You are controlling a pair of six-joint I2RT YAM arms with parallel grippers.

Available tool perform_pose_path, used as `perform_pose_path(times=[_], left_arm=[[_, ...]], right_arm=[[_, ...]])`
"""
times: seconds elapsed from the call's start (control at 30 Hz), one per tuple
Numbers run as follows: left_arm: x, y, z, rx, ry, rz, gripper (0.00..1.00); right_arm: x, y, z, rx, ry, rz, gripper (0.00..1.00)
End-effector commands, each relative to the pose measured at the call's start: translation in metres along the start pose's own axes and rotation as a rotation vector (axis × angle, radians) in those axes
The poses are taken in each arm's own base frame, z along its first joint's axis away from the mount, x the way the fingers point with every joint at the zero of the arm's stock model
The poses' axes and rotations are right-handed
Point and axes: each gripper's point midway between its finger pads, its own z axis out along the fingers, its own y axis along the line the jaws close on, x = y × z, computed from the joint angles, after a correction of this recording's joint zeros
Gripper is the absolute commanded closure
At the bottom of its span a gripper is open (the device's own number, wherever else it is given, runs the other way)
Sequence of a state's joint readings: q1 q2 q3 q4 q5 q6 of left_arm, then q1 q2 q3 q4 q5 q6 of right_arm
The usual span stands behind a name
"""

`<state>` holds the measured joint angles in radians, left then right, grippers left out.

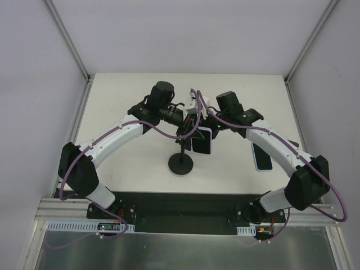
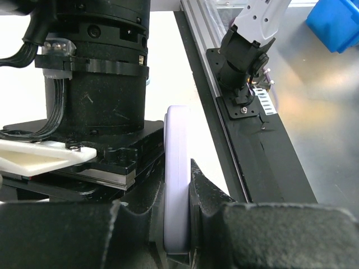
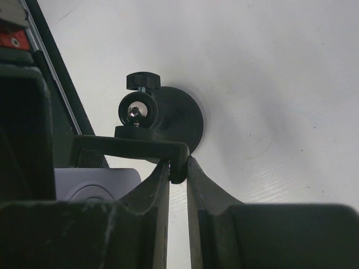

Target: Place the phone on the phone stand

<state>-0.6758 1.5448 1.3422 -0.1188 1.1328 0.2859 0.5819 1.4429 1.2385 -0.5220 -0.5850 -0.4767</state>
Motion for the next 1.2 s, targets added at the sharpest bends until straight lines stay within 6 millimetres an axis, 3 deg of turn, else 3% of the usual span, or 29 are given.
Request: perform_pose_path(times=[0.0,0.13,0.17,0.2,0.23,0.3,0.37,0.4,0.47,0.5,0.57,0.6,0.63,0.67,0.7,0.73,0.8,0.83,0.87,0.9,0.93,0.97,1.0,1.17], left_arm=[[-0.018,0.0,-0.009,-0.007,-0.033,0.111,1.0],[-0.015,0.003,-0.015,-0.087,-0.012,0.102,1.0],[-0.012,0.008,-0.018,-0.135,-0.001,0.093,1.0],[-0.002,0.01,-0.02,-0.165,0.016,0.074,1.0],[-0.003,0.006,-0.026,-0.199,0.018,0.078,1.0],[0.018,0.017,-0.037,-0.332,0.067,0.052,1.0],[0.021,0.015,-0.051,-0.416,0.082,0.076,1.0],[0.028,0.026,-0.06,-0.513,0.108,0.067,1.0],[0.025,0.029,-0.073,-0.612,0.105,0.044,1.0],[0.027,0.043,-0.088,-0.744,0.126,0.037,1.0],[0.034,0.047,-0.099,-0.871,0.159,0.035,1.0],[0.039,0.055,-0.112,-0.989,0.186,0.025,1.0],[0.046,0.065,-0.135,-1.158,0.221,0.0,1.0],[0.055,0.062,-0.136,-1.208,0.261,-0.005,1.0],[0.06,0.061,-0.139,-1.246,0.28,-0.01,1.0],[0.063,0.061,-0.144,-1.296,0.284,-0.028,1.0],[0.076,0.059,-0.146,-1.327,0.301,-0.052,1.0],[0.076,0.058,-0.151,-1.365,0.273,-0.073,1.0],[0.089,0.058,-0.153,-1.38,0.28,-0.08,1.0],[0.08,0.063,-0.151,-1.398,0.198,-0.067,1.0],[0.073,0.063,-0.152,-1.405,0.127,-0.054,1.0],[0.086,0.064,-0.148,-1.392,0.12,-0.056,1.0],[0.081,0.066,-0.146,-1.394,0.093,-0.053,1.0],[0.076,0.086,-0.136,-1.407,0.114,-0.071,1.0]], right_arm=[[-0.022,0.011,-0.007,-0.047,-0.095,-0.041,0.99],[-0.023,0.002,-0.008,0.022,-0.113,-0.012,0.99],[-0.03,0.0,-0.011,0.039,-0.147,-0.02,0.99],[-0.025,-0.001,-0.009,0.049,-0.145,0.01,0.99],[-0.026,-0.005,-0.009,0.074,-0.156,0.019,0.99],[-0.027,-0.007,-0.011,0.094,-0.18,0.025,0.99],[-0.03,-0.009,-0.013,0.114,-0.206,0.036,0.99],[-0.031,-0.01,-0.013,0.123,-0.212,0.044,1.0],[-0.032,-0.014,-0.015,0.161,-0.221,0.082,1.0],[-0.033,-0.012,-0.014,0.173,-0.224,0.083,0.99],[-0.036,-0.018,-0.02,0.279,-0.242,0.126,1.0],[-0.039,-0.008,-0.018,0.314,-0.244,0.128,1.0],[-0.04,-0.033,-0.038,0.552,-0.264,0.164,1.0],[-0.041,-0.035,-0.046,0.652,-0.306,0.243,1.0],[-0.045,-0.017,-0.044,0.685,-0.328,0.226,1.0],[-0.044,-0.027,-0.061,0.856,-0.37,0.254,1.0],[-0.044,-0.015,-0.06,0.948,-0.435,0.29,1.0],[-0.051,-0.01,-0.056,0.932,-0.492,0.311,1.0],[-0.042,-0.01,-0.047,0.927,-0.498,0.316,1.0],[-0.044,-0.001,-0.044,0.909,-0.541,0.339,1.0],[-0.054,0.007,-0.046,0.868,-0.606,0.367,1.0],[-0.055,0.011,-0.045,0.853,-0.627,0.379,1.0],[-0.055,0.019,-0.044,0.846,-0.648,0.381,1.0],[-0.063,0.04,-0.052,0.783,-0.741,0.45,1.0]])
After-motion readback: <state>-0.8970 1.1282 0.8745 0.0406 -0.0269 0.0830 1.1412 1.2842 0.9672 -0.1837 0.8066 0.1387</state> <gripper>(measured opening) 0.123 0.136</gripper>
